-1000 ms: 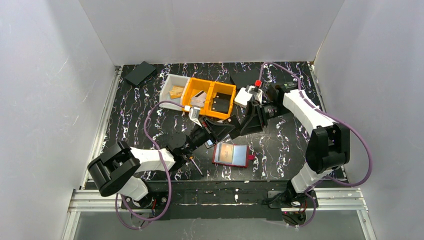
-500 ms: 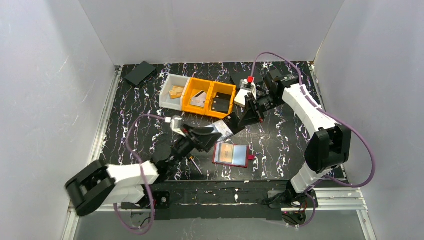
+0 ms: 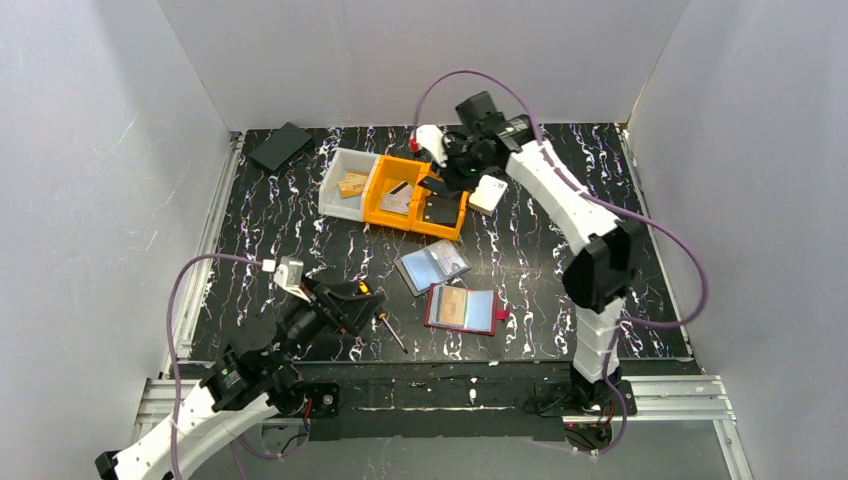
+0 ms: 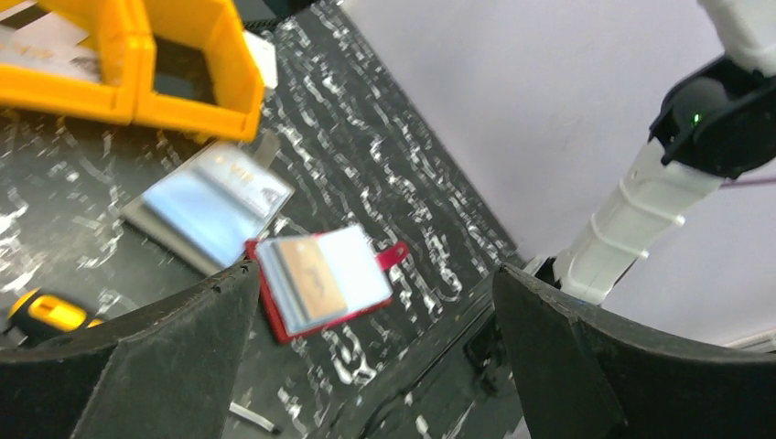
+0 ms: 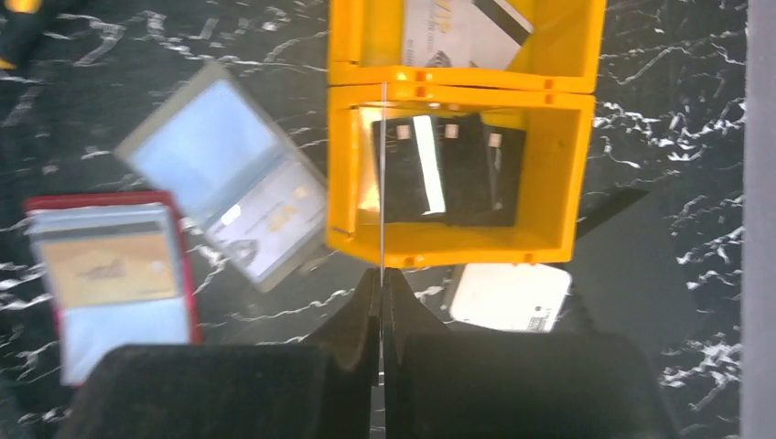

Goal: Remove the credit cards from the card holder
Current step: Place the credit card in the storage box.

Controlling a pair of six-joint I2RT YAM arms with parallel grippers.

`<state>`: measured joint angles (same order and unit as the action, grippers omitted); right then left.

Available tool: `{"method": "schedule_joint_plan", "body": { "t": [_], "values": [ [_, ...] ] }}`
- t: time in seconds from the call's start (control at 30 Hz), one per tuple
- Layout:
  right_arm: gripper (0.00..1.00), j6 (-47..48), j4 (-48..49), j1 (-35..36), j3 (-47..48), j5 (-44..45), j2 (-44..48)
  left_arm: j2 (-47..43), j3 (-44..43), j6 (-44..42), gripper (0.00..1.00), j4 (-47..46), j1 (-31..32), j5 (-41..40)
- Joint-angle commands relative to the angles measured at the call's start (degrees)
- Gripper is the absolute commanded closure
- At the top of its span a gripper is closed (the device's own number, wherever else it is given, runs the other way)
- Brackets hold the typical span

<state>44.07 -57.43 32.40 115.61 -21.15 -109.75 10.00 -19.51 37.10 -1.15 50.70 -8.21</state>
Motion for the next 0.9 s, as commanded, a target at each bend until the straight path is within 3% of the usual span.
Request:
{"method": "schedule_joint_plan", "body": {
  "t": [0.0, 0.13, 0.4, 0.87],
  "values": [
    [0.99, 0.2, -1.5, 3.6, 8.9, 14.6, -8.7, -7.1, -3.7, -1.9, 0.02, 24.0, -0.3, -3.1],
    [0.99, -0.4, -2.4, 4.3, 15.7, 19.5, -14.6, -9.8, -5.9, -2.8, 0.02, 29.6, -0.3, -4.7],
    [0.99, 0.9, -2.4, 4.7, 14.1, 24.2, -17.0, -11.8, -8.5, -5.3, 0.02, 34.4, -0.3, -6.0],
    [0.99, 1.3, -3.6, 4.9, 12.6, 21.5, -22.6, -13.0, -6.0, -4.2, 0.02, 33.2, -0.3, -5.2]
  ]
}}
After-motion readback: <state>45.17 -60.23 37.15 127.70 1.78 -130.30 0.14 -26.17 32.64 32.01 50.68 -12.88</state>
